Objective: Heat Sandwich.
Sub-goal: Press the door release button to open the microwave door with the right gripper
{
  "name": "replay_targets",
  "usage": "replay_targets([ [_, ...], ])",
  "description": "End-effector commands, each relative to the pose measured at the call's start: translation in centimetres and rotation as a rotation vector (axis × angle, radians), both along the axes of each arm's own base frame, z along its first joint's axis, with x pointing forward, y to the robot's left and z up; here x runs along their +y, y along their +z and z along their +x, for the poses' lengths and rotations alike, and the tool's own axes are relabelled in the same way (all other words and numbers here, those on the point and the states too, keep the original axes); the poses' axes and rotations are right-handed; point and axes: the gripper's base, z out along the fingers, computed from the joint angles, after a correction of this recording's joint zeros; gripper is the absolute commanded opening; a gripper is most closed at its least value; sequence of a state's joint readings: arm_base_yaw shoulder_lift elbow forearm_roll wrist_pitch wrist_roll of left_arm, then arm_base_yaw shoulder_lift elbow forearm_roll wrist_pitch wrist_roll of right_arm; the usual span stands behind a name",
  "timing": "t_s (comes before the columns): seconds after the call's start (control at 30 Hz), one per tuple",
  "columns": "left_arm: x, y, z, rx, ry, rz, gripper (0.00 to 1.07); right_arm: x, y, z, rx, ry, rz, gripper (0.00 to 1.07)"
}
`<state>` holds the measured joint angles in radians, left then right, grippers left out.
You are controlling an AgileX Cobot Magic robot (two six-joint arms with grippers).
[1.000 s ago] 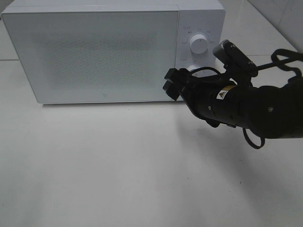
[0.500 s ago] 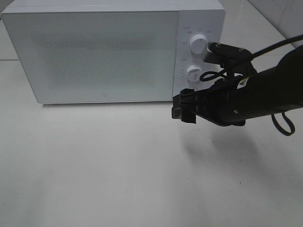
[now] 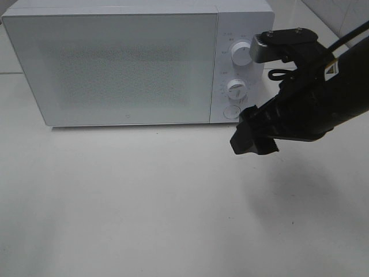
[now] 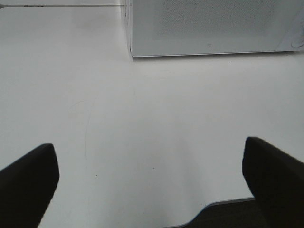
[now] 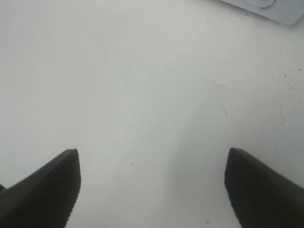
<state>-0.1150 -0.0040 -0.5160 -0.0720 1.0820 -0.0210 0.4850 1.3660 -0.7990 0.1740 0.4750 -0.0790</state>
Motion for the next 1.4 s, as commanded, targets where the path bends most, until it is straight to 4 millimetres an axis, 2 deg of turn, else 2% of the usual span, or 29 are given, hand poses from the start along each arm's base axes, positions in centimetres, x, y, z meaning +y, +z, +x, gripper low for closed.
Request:
replay_targets([
  [0.03,0.0,0.0,-0.2,-0.026,-0.004,-0.006,0.98,-0.7,1.0,-0.7,0.008,0.024,-0.040,0.76],
  [0.33,0.0,0.0,-0.2,-0.026,-0.004,-0.006,0.98,-2.4,3.8,-3.8,0.015,0.060,-0.086,0.76],
  [0.47,0.0,0.0,-0.2,-0.026,-0.004,-0.006,0.98,-3.5,5.4,-6.0,0.018,0.069,-0.086,0.76],
  [0.5,0.0,0.0,-0.2,-0.026,-0.004,-0.006,0.98,-3.5,5.4,-6.0,0.018,0.069,-0.086,0.76],
  [0.6,0.0,0.0,-0.2,-0.026,-0.004,-0.006,0.98,-4.5,6.8,-7.9,-0.008,0.075,-0.080,0.76],
  [0.63,0.0,0.0,-0.2,-0.026,-0.004,-0.006,0.98,-4.5,6.8,-7.9,-0.008,0.075,-0.080,0.76],
  [0.77,0.0,0.0,-0.2,-0.026,-0.004,-0.006,0.98,-6.5,8.8,-11.2,-0.089,0.076,-0.082,0.76],
  [0.87,0.0,0.0,-0.2,-0.026,-0.004,-0.006,0.98,-7.4,9.3,-12.3,-0.123,0.064,-0.091,0.76],
  [0.93,0.0,0.0,-0.2,-0.026,-0.004,-0.006,0.98,-8.8,9.6,-14.1,-0.175,0.037,-0.108,0.76],
  [1.0,0.0,0.0,-0.2,-0.026,-0.004,-0.006,0.98,-9.2,9.5,-14.7,-0.194,0.030,-0.112,0.76],
  [1.1,0.0,0.0,-0.2,-0.026,-0.004,-0.006,0.98,-10.8,8.7,-17.1,-0.259,-0.004,-0.106,0.76],
  [1.4,0.0,0.0,-0.2,-0.026,-0.004,-0.006,0.98,-12.6,6.5,-20.1,-0.324,-0.159,-0.029,0.76],
])
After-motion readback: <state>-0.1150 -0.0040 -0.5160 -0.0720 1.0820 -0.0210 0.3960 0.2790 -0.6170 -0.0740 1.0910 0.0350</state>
